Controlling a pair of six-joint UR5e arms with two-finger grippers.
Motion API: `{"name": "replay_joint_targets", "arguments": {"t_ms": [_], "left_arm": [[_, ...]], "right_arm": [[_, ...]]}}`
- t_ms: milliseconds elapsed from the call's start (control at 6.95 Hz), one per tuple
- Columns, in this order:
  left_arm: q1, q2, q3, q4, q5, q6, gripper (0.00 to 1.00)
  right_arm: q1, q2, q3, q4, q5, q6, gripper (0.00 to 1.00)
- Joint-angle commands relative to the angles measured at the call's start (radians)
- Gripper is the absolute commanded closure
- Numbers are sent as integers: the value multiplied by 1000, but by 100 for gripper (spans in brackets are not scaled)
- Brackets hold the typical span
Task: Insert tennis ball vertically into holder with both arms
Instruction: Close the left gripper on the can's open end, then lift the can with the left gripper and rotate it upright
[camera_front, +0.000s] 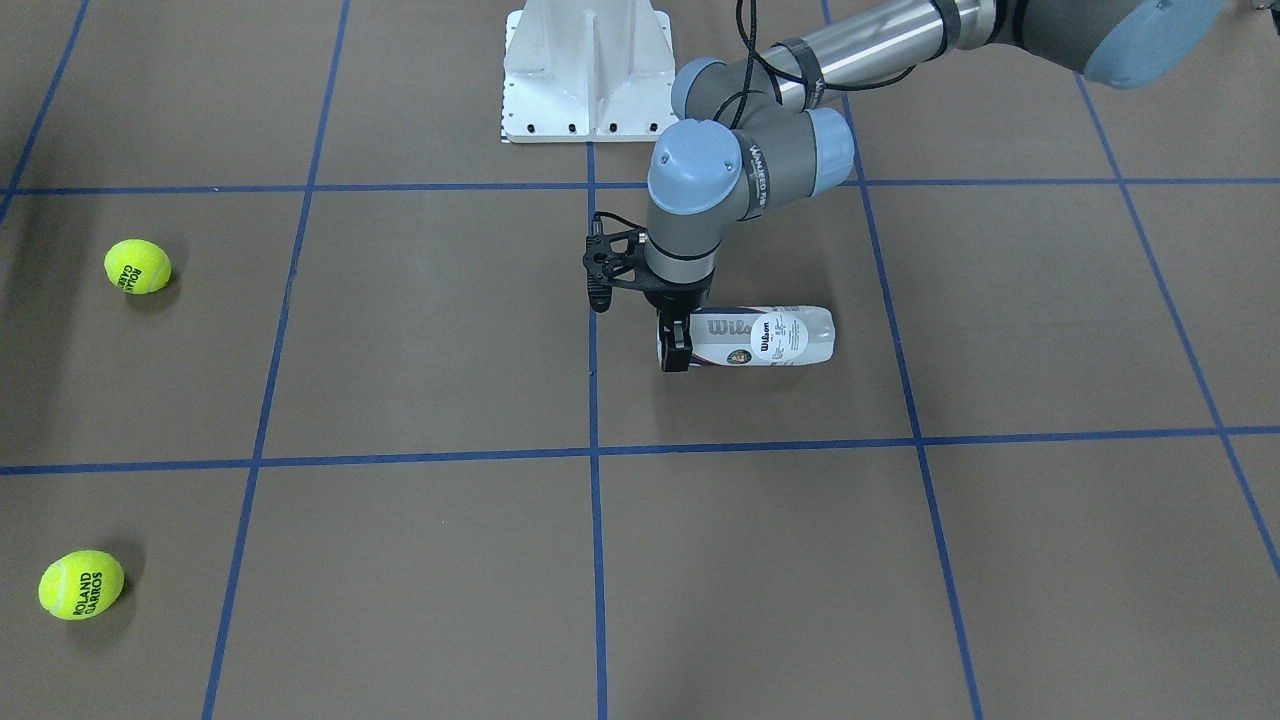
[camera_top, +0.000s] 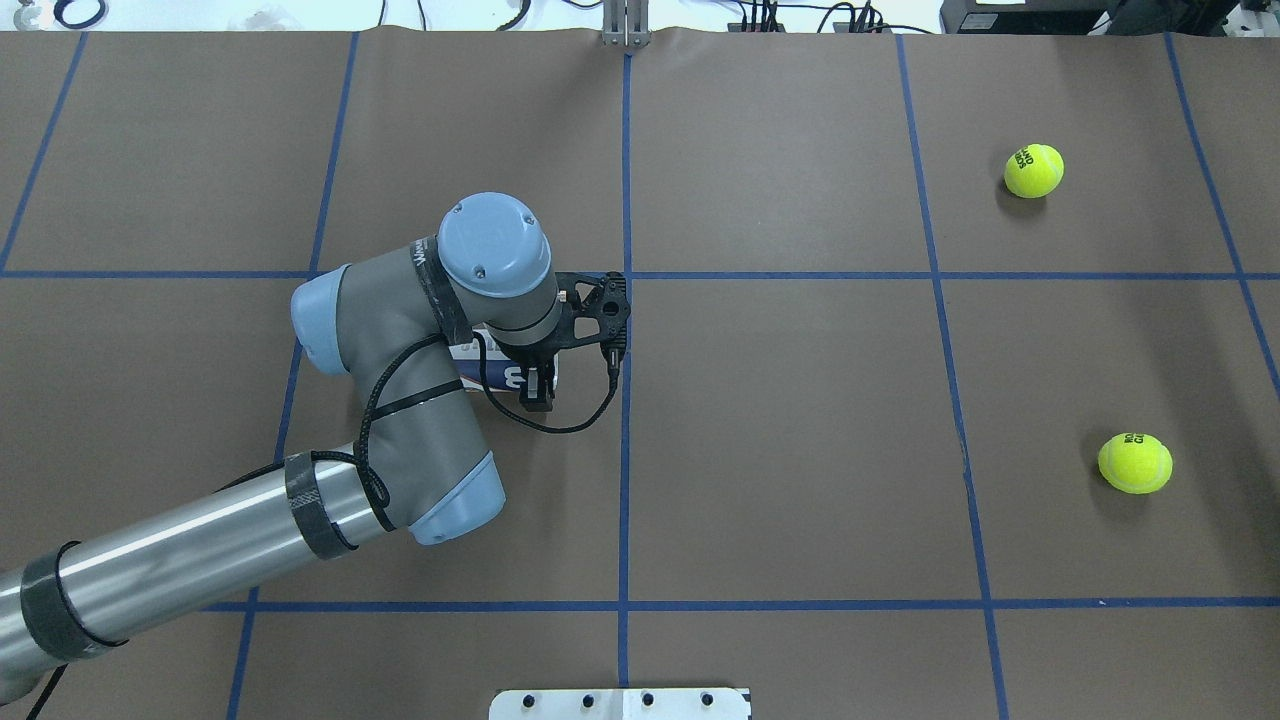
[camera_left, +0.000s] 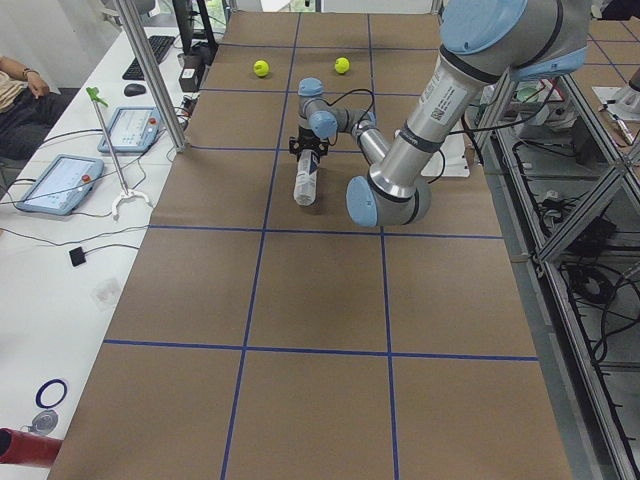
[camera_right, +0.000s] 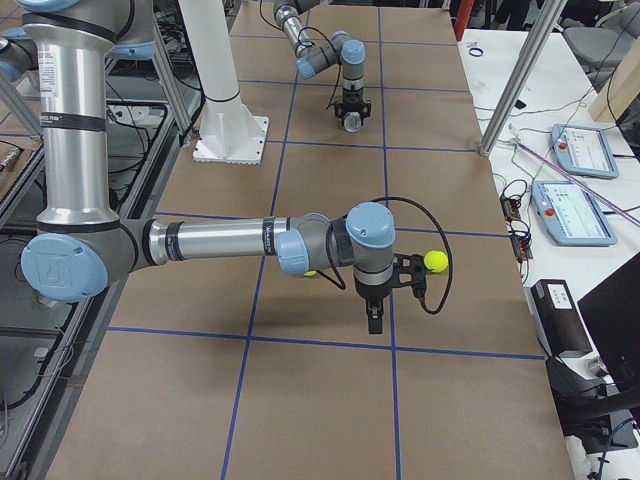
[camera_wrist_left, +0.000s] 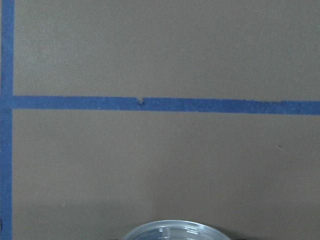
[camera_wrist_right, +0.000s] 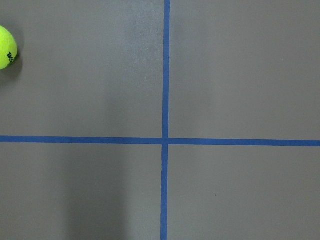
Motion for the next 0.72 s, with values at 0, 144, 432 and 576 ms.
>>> {"name": "replay_joint_targets", "arguments": {"t_ms": [0, 144, 432, 576], "left_arm": [[-3, -3, -86, -1, -4, -4, 31], [-20, -3, -151, -7, -6, -10, 31], [-49, -3, -175, -265, -6, -163, 31], [-57, -5, -170, -373, -6, -252, 31]], "right_arm": [[0, 0, 1, 1, 0, 0, 0], [1, 0, -1, 1, 0, 0, 0], [0, 2, -1, 0, 0, 2, 0], [0, 3, -1, 1, 0, 0, 0]]}}
